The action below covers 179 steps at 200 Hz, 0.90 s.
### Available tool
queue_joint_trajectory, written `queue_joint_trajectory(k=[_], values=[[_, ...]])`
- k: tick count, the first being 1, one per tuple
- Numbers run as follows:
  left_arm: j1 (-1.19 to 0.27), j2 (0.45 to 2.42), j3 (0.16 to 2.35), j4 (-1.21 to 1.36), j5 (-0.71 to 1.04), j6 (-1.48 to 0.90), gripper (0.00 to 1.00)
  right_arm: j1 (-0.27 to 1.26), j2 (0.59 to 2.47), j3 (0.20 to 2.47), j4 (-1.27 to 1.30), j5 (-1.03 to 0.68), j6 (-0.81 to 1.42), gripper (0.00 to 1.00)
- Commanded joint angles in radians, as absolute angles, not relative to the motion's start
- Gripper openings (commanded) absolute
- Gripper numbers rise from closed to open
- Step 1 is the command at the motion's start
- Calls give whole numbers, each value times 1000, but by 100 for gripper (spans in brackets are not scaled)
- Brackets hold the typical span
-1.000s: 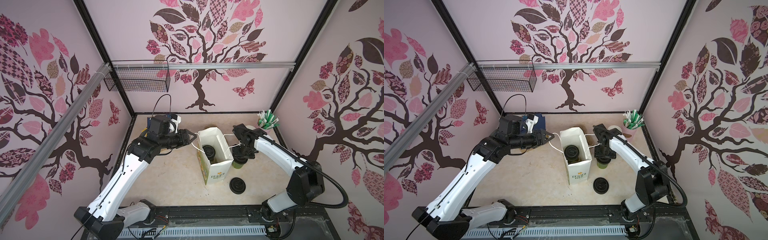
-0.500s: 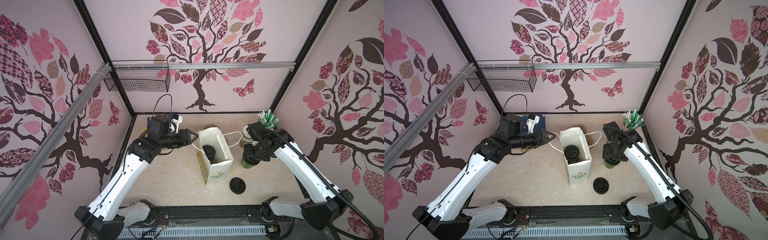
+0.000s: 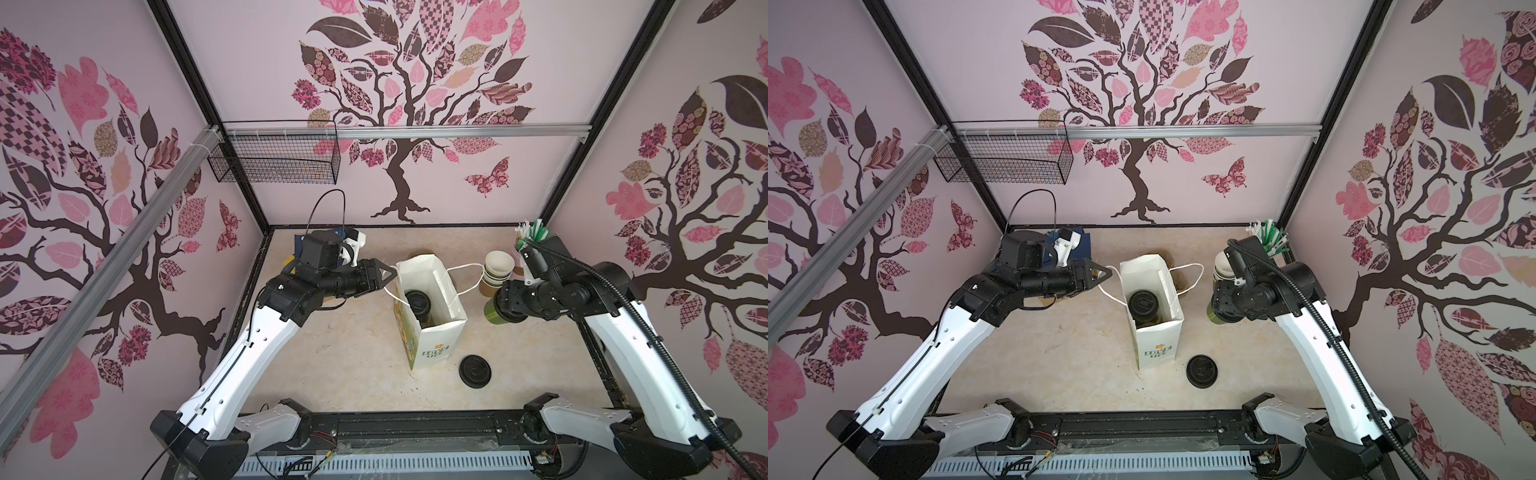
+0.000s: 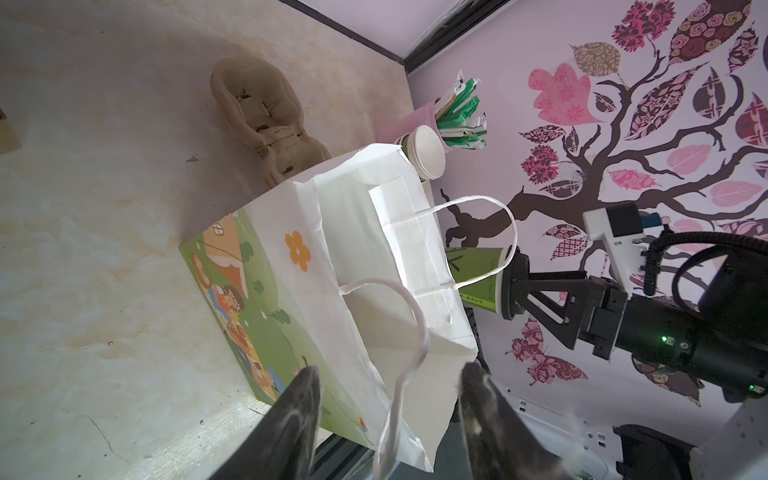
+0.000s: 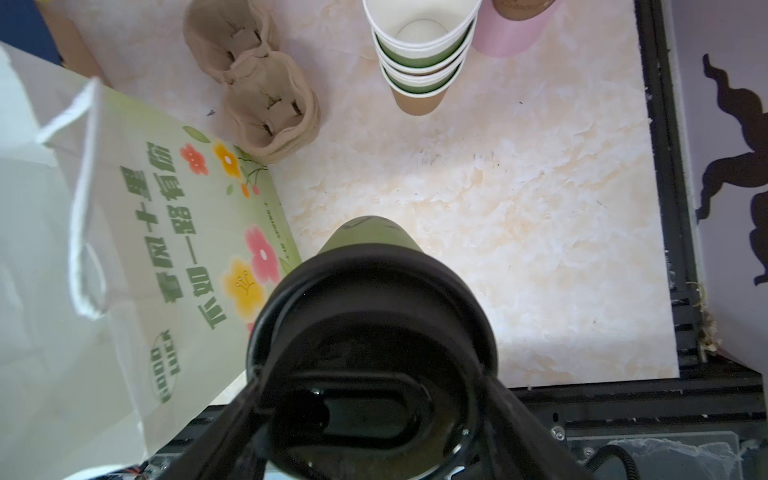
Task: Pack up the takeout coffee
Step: 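Lift the green cup and carry it over the bag with the right gripper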
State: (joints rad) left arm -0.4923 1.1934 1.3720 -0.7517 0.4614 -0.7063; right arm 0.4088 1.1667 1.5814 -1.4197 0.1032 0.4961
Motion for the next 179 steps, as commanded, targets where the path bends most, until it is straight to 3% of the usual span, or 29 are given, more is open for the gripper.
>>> queue_joint_trajectory(k=[1, 72, 179], values=[[-490, 1201, 1342, -746, 469, -686, 57, 405, 1106, 1633, -1480, 45, 487, 73], [-489, 1224, 1346, -735, 483, -677, 56, 405, 1002, 1753, -1482, -62, 433, 70], [-489, 1223, 1338, -739, 480, -664, 55, 405, 1188, 1995, -1480, -403, 298, 69]])
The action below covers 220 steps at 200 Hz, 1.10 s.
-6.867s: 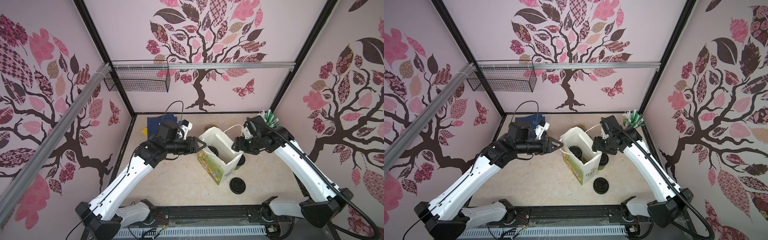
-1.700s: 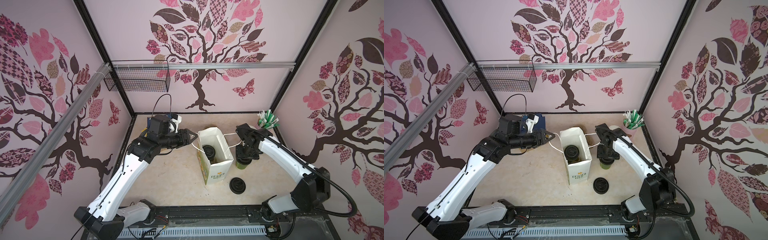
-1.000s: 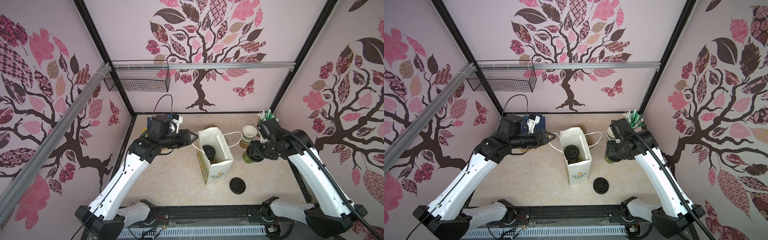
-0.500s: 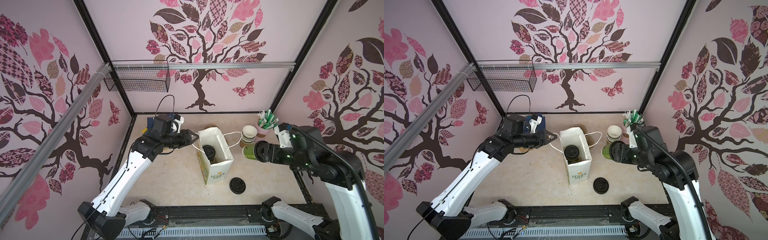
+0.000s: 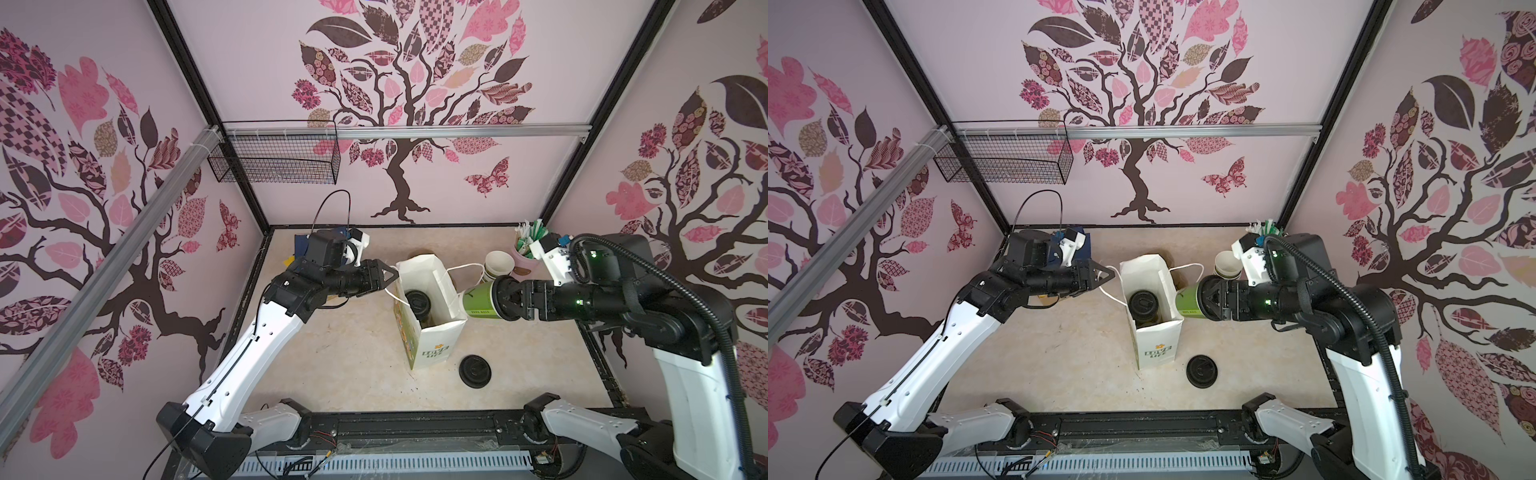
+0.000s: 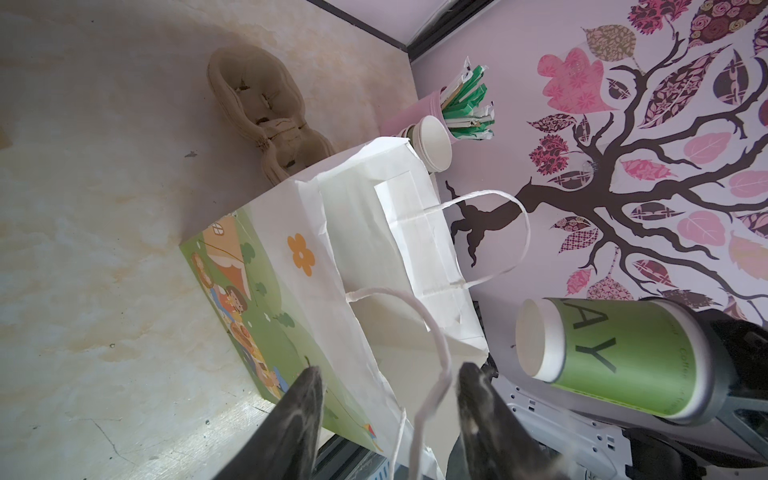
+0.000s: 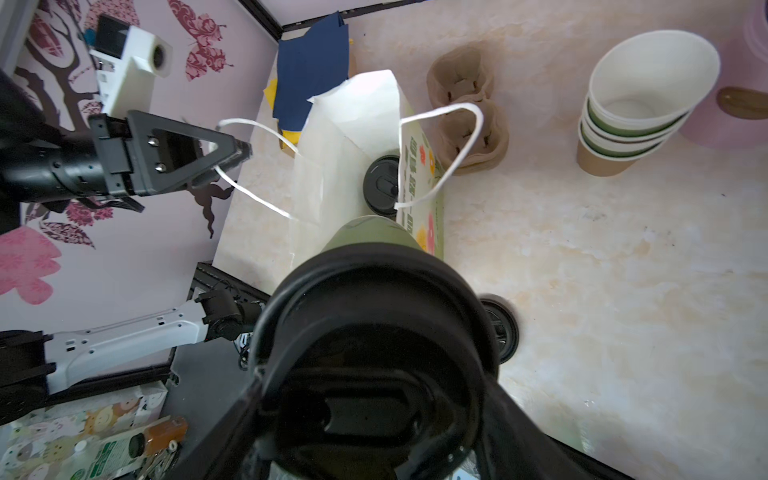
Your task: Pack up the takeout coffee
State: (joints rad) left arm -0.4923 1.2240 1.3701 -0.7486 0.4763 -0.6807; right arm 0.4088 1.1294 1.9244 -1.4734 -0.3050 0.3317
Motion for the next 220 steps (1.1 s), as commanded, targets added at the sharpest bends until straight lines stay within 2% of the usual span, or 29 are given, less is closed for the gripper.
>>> queue_joint_trajectory(k=[1, 24, 44, 54, 92, 140, 175, 220], values=[[-490, 1222, 1338, -739, 480, -664, 55, 405, 1191, 1997, -1480, -406, 298, 69], [-490, 1218, 1334, -737, 477, -670, 54, 449, 1268, 2049, -1480, -410, 298, 68], [-490, 1214, 1328, -730, 477, -681, 53, 660, 1360, 2132, -1480, -262, 341, 68], [-489, 1211, 1319, -723, 478, -693, 51, 716, 1402, 2148, -1480, -218, 358, 68], [-491, 1192, 1289, -707, 472, -731, 39, 729, 1475, 2167, -1479, -116, 380, 66], [-490, 1182, 1276, -706, 471, -766, 19, 731, 1521, 2117, -1480, -40, 452, 65], [-508, 1132, 1206, -633, 455, -876, 12, 792, 1585, 2128, -1479, -14, 506, 63], [-547, 1108, 1200, -633, 406, -905, 3, 859, 1646, 2087, -1481, 58, 563, 62]])
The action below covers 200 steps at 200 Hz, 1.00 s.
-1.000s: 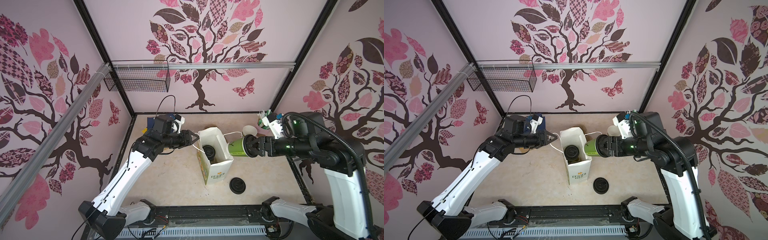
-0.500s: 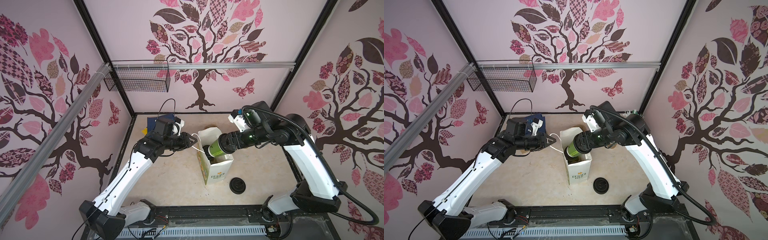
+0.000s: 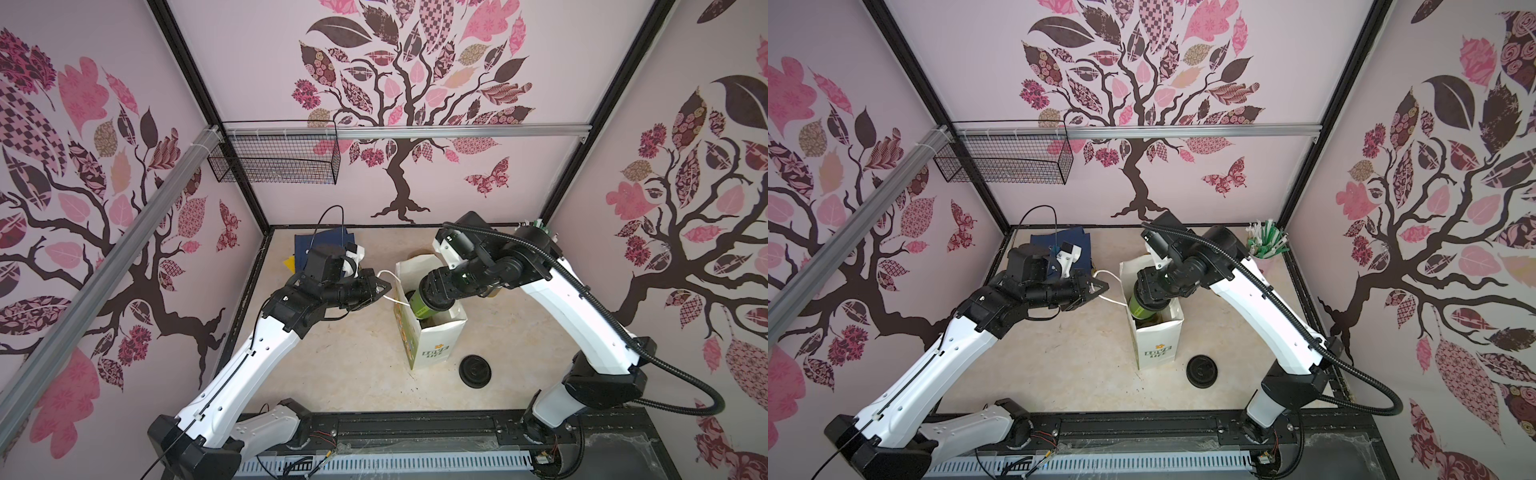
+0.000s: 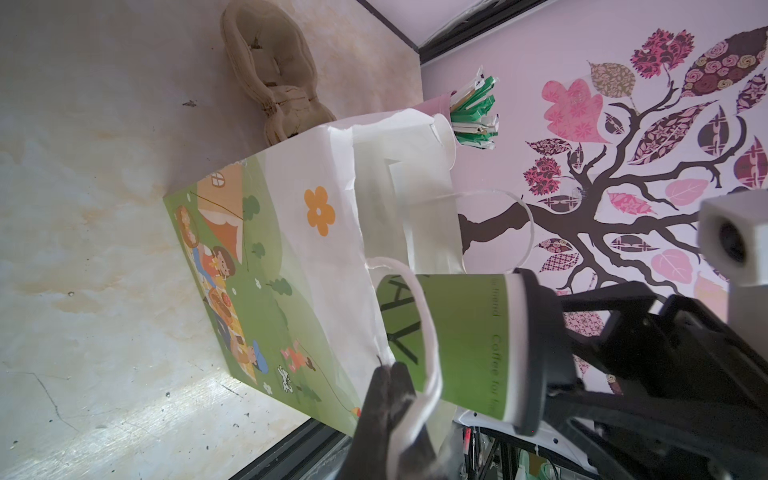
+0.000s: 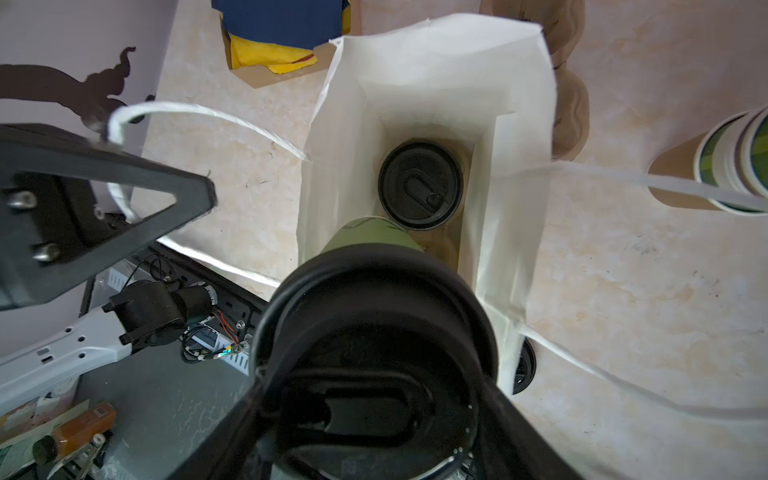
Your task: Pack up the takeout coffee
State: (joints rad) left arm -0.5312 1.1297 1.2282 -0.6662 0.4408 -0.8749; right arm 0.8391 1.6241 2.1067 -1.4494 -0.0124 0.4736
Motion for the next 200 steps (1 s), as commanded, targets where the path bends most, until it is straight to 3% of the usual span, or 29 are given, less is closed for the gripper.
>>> queue_joint_trajectory(k=[1, 200], values=[[-547, 1108, 1199, -633, 405, -904, 3, 859, 1647, 2083, -1482, 61, 565, 62], [-709, 985, 1088, -583, 205, -1081, 0, 887, 1713, 1909, -1480, 71, 574, 62]])
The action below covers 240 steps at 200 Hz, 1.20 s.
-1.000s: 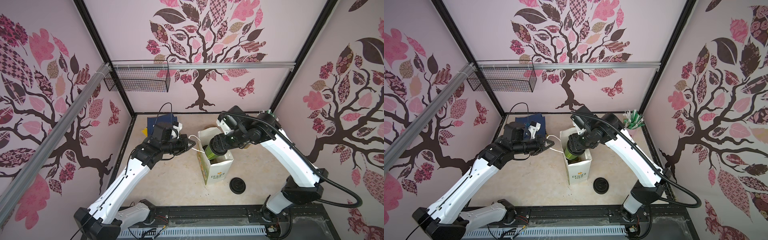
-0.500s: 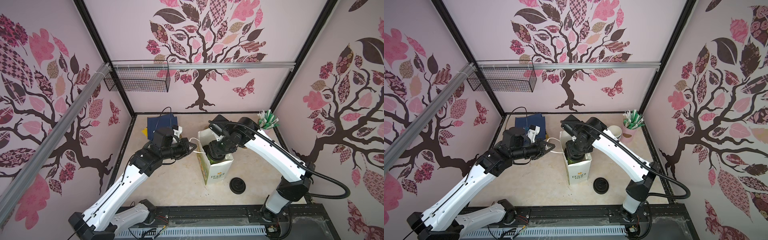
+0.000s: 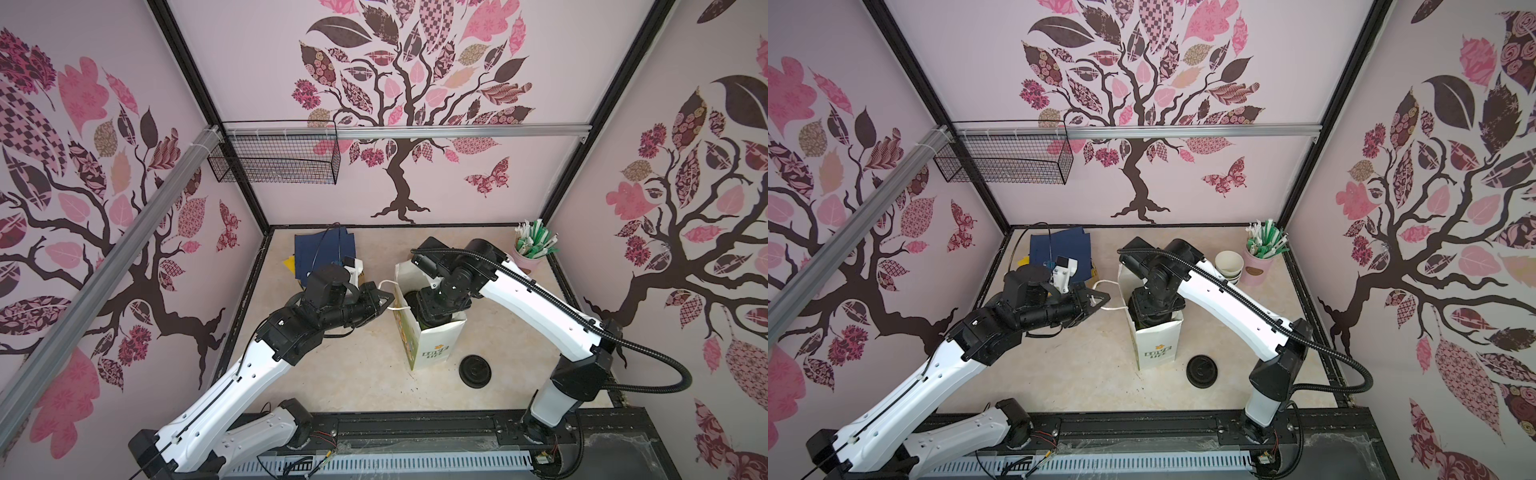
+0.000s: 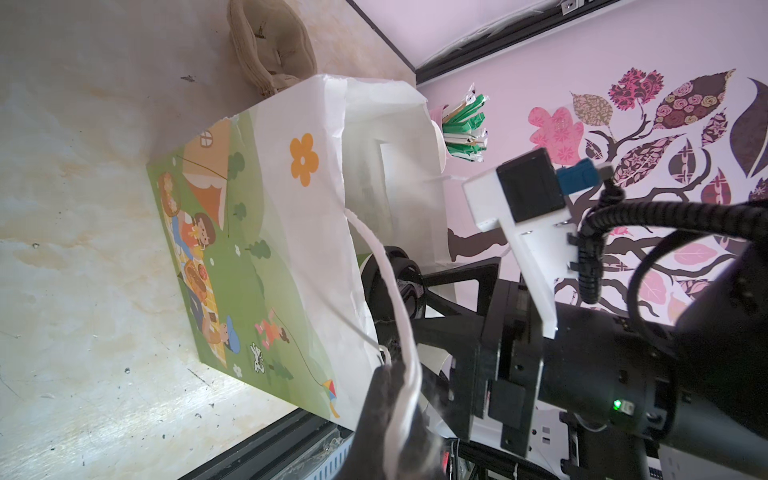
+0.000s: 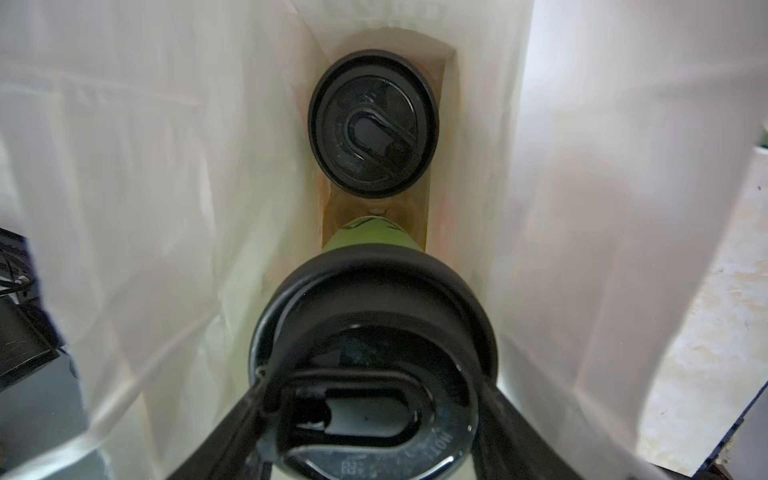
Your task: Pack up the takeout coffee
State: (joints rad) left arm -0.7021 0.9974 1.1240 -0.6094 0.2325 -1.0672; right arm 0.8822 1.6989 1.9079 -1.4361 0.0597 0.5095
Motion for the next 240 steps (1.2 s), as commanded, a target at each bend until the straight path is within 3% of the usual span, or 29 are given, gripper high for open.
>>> queue_joint_trajectory(k=[1, 18, 65, 107, 147, 205, 240], values=[[-709, 985, 1088, -583, 204, -1080, 0, 887, 1714, 1909, -1480, 70, 573, 62], [-709, 981, 1083, -580, 200, -1081, 0, 887, 1720, 1895, -1477, 69, 571, 63], [-709, 975, 1096, -593, 175, -1057, 27, 887, 1765, 1914, -1477, 66, 564, 63], [-709, 975, 1126, -610, 156, -1023, 36, 887, 1793, 1920, -1477, 86, 573, 63], [-706, 987, 1141, -620, 152, -1001, 33, 887, 1821, 1920, -1474, 77, 577, 63], [-659, 993, 1148, -643, 198, -982, 12, 879, 1850, 1922, -1471, 71, 563, 63], [-644, 994, 1145, -643, 222, -976, 5, 873, 1874, 1916, -1468, 50, 557, 63]])
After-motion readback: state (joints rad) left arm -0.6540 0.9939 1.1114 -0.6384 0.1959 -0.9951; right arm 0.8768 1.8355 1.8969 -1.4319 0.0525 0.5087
